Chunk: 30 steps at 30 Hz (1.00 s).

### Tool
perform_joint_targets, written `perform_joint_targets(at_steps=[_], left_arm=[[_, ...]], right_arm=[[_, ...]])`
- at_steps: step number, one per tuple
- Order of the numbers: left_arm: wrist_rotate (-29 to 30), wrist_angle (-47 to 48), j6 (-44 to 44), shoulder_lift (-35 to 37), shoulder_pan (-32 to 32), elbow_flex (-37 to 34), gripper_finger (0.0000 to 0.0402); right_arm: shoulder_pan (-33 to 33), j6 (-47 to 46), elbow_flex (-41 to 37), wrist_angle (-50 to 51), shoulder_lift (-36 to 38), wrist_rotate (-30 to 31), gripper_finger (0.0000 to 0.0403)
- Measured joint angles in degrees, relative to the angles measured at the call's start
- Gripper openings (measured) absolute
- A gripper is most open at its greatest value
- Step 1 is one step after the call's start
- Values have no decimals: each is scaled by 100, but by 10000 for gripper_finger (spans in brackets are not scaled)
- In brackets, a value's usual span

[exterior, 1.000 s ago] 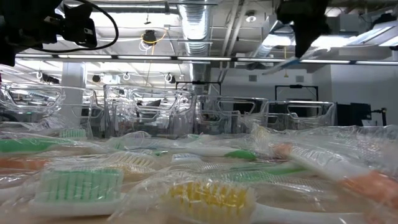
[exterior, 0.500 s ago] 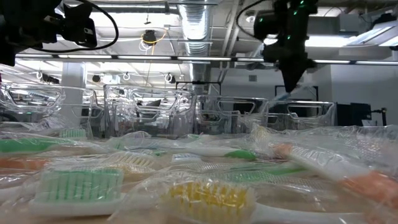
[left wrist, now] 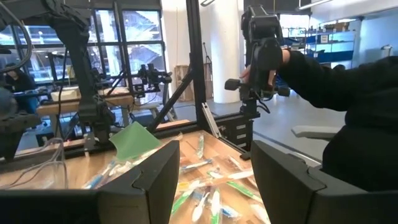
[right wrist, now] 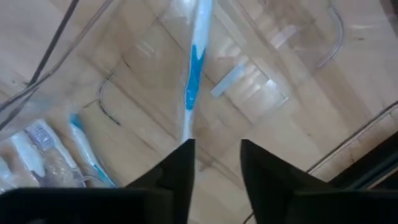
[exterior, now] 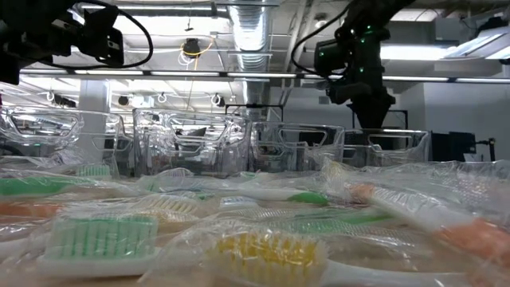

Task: Pick & Place Toothbrushes
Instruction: Put the green toothbrush into the middle left transparent bin

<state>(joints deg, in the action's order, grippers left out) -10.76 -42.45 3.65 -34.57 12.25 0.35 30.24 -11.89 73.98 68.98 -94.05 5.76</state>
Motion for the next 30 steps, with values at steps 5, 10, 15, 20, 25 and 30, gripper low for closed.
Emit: perform_joint_targets(at_steps=[5, 10, 15, 20, 25, 30], left_arm=[[26, -3, 41, 2, 0, 0, 191], [24, -1, -10, 2, 0, -1, 191], [24, 26, -255, 0, 0, -1, 191], [24, 92, -265, -7, 0, -1, 191], [24, 107, -265, -13, 0, -1, 191], [22, 110, -267, -13, 0, -1, 191]], right_arm=[[-25, -49, 351, 411, 147, 2, 173], [-332, -446, 777, 974, 467, -3, 166], [-1088, -1167, 878, 1352, 962, -519, 147], [-2437, -2367, 878, 1376, 1294, -561, 134], [-4061, -3622, 802, 1353, 1314, 39, 123], [-5394, -4210, 602, 1232, 953, 567, 119]])
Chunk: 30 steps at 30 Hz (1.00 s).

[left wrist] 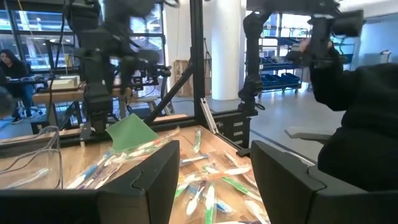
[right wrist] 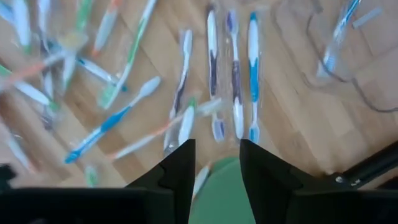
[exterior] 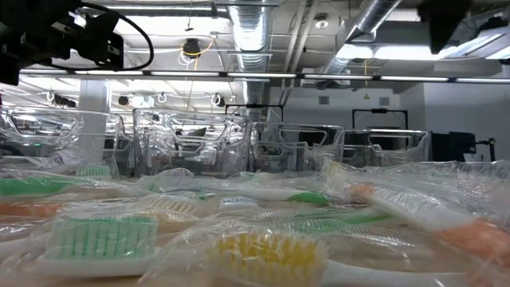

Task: Pick & Place Toothbrushes
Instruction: Put the green toothbrush into the middle left transparent bin

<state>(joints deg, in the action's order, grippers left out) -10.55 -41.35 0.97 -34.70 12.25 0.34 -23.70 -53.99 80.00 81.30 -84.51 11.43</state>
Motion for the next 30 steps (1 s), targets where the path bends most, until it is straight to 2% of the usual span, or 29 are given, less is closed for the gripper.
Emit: perform_joint_targets(at_steps=[4, 8, 16, 20, 30], left_arm=[[0, 1, 2, 0, 0, 0, 191], [0, 0, 2, 0, 0, 0, 191], [-1, -1, 34, 2, 0, 0, 191], [-2, -1, 41, 3, 0, 1, 191], [-33, 47, 26, 2, 0, 0, 191]], right_arm=[[-662, -518, -184, -221, -429, 81, 120], [-812, -845, -225, -158, -971, 102, 128], [-150, -91, -226, -67, -1807, 27, 154], [235, 221, -229, -292, -1947, -356, 162], [307, 447, -299, -706, -1971, -560, 169]])
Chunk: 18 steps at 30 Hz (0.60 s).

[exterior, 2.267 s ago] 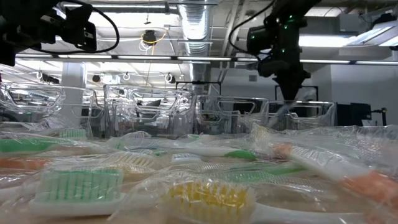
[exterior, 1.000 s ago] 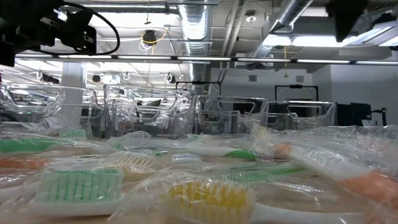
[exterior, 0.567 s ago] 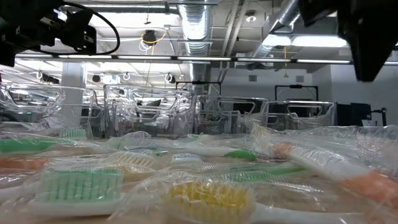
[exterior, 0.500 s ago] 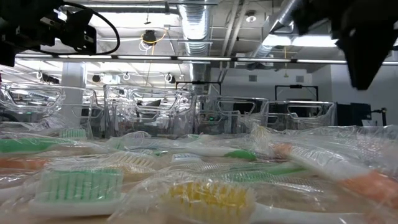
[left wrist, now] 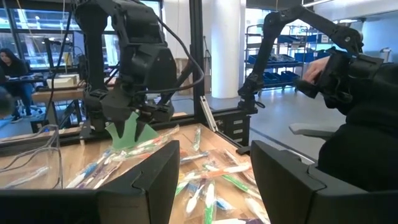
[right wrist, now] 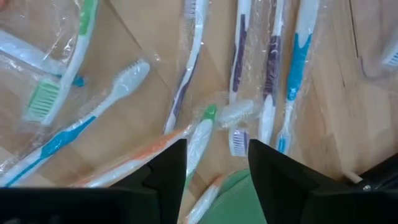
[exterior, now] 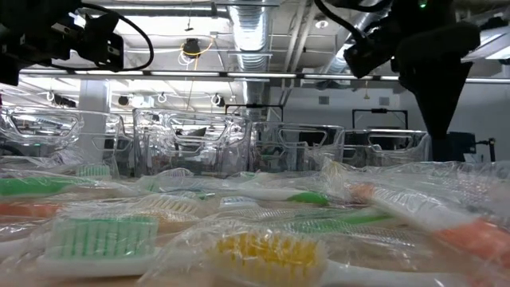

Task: Pick & Place Toothbrushes
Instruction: Put the green toothbrush into the middle left transparent bin

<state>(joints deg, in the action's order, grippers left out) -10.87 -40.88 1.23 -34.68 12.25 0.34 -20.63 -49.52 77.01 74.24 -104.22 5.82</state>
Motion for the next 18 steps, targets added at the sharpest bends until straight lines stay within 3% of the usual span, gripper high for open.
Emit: perform_joint_targets(at_steps=[10, 18], left_arm=[[4, 0, -1, 0, 0, 0, 191], [8, 0, -2, 0, 0, 1, 191]], right_arm=[[-205, -88, -645, -217, 2, -283, 236], [-329, -73, -800, -532, 0, -471, 231]])
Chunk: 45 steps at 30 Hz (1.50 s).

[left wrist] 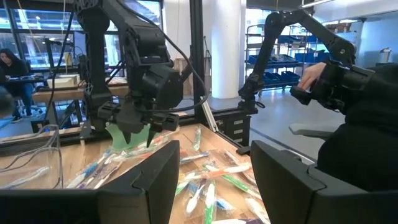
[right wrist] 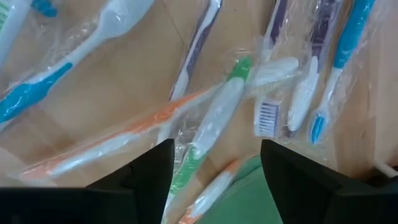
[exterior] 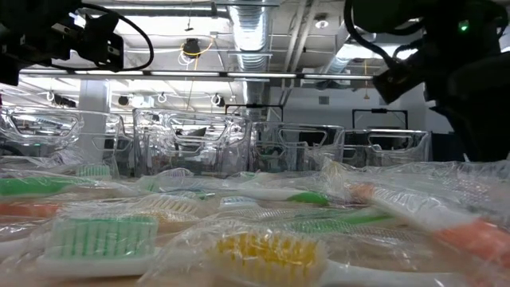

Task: Pick & Place Toothbrushes
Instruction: Put the green toothbrush into the middle left transparent bin

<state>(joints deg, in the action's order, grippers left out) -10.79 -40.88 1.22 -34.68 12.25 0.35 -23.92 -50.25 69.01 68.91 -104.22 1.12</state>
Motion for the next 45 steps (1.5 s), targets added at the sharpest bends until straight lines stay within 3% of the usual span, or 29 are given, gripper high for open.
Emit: perform_joint_targets(at_steps=[5, 14, 18, 24, 27, 31, 36, 41, 45], left_arm=[[0, 0, 0, 0, 0, -1, 191], [3, 4, 0, 0, 0, -1, 191], [5, 7, 0, 0, 0, -1, 191], [151, 7, 28, 0, 0, -1, 191], [422, 5, 35, 0, 0, -1, 191], [887, 2, 41, 0, 0, -1, 191], [1161, -179, 181, 0, 0, -1, 191], [1376, -794, 454, 2, -2, -1, 191], [1384, -944, 456, -74, 0, 1, 191]], right_arm=[[76, -16, -208, -193, 2, 133, 218], [151, 49, -960, -784, -2, -283, 187], [156, 223, -929, -766, -2, -281, 140], [159, 327, -510, -395, -2, -272, 25], [159, 331, -129, -173, -2, -197, 21], [109, 366, 451, 136, -2, 281, 43], [-21, 775, 1163, 235, -2, 1315, 15], [-82, 1817, 1673, -948, 0, 2987, 31], [-55, 3629, 1774, -2571, 0, 3365, 16]])
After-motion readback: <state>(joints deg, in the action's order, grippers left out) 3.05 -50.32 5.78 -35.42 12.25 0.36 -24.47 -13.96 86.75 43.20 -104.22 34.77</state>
